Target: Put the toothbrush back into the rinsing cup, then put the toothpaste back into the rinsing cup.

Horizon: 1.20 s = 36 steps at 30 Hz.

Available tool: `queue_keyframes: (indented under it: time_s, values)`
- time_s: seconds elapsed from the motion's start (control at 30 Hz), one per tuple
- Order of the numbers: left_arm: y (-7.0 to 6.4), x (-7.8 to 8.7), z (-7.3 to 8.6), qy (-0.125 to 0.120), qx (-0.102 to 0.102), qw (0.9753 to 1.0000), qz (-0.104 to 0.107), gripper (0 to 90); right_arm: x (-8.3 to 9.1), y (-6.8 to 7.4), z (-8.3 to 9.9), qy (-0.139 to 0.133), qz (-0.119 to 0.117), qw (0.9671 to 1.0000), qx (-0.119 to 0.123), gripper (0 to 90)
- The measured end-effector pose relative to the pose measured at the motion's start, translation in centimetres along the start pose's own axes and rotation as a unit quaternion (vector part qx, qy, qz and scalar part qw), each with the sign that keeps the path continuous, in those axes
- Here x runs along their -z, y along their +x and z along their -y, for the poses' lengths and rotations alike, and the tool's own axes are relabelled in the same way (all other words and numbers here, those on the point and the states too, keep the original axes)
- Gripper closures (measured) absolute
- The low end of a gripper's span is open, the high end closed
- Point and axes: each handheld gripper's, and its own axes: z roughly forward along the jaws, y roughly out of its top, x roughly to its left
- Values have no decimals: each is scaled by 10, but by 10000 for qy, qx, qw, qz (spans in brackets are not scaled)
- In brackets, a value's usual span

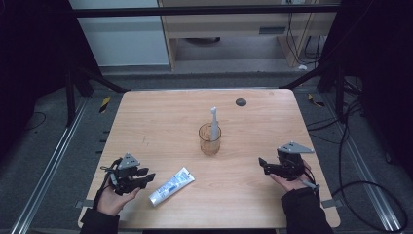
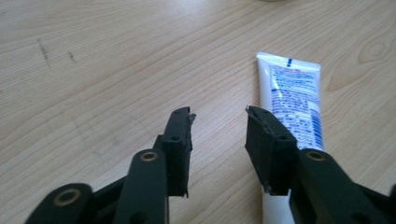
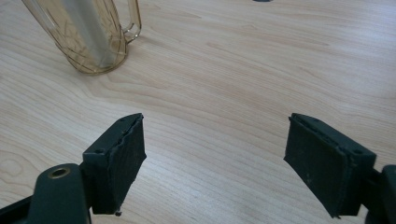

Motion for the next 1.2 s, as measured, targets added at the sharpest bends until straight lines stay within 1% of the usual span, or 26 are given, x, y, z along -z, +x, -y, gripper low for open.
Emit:
queue_keyframes:
  time_s: [0.03, 0.1, 0.13, 0.17, 0.23, 0.3, 0.37, 0.47, 0.57, 0.6, 0.67, 0.73, 0.8, 1.03, 1.07, 1.13, 1.2]
  values:
    - [-2, 0, -1, -17, -15, 10000, -1, 575, 0, 0, 0, 25, 10, 10000, 0, 198]
    - [-4, 0, -5, 35, -80, 10000, 33, 541, -1, 0, 0, 44, 19, 10000, 33, 197]
    - [-6, 1, -7, 46, -148, 9999, 37, 531, -2, 0, 0, 49, 20, 10000, 36, 196]
    - [-8, 1, -9, 58, -171, 9998, 52, 510, -2, 1, 0, 68, 12, 10000, 11, 195]
    - [-11, 1, -12, 82, -223, 9997, 59, 468, -3, 0, 0, 76, 55, 9999, 72, 193]
    - [-14, 1, -14, 128, -286, 9995, 98, 436, -3, 0, 0, 98, 55, 9999, 64, 191]
    - [-19, 0, -17, 163, -311, 9993, 135, 412, -3, 0, 0, 97, 50, 9999, 66, 190]
    - [-26, -2, -22, 245, -428, 9986, 175, 380, -2, 0, 0, 89, 51, 9999, 49, 188]
    - [-32, -2, -25, 280, -526, 9980, 209, 360, -2, -1, -1, 84, 53, 9999, 39, 186]
    - [-32, -2, -25, 280, -526, 9980, 209, 358, -2, -1, -1, 86, 54, 9999, 26, 186]
    - [-36, -3, -27, 342, -575, 9974, 249, 351, -3, -2, -1, 96, 59, 9999, 30, 185]
    - [-37, -3, -28, 348, -577, 9974, 254, 344, -3, -2, -1, 103, 43, 9999, 16, 185]
    - [-40, -4, -30, 414, -604, 9970, 266, 338, -3, -2, 0, 123, 24, 9999, -9, 184]
    - [-45, -9, -32, 550, -659, 9959, 289, 293, -7, -4, 1, 166, 20, 9999, 35, 184]
    - [-46, -10, -33, 602, -665, 9955, 301, 293, -6, -4, 1, 196, 5, 9998, 0, 183]
    - [-48, -13, -33, 678, -716, 9946, 324, 299, -8, -4, 2, 198, 27, 9998, 41, 184]
    - [-50, -16, -33, 790, -793, 9932, 335, 302, -9, -4, 2, 201, 37, 9998, 69, 183]
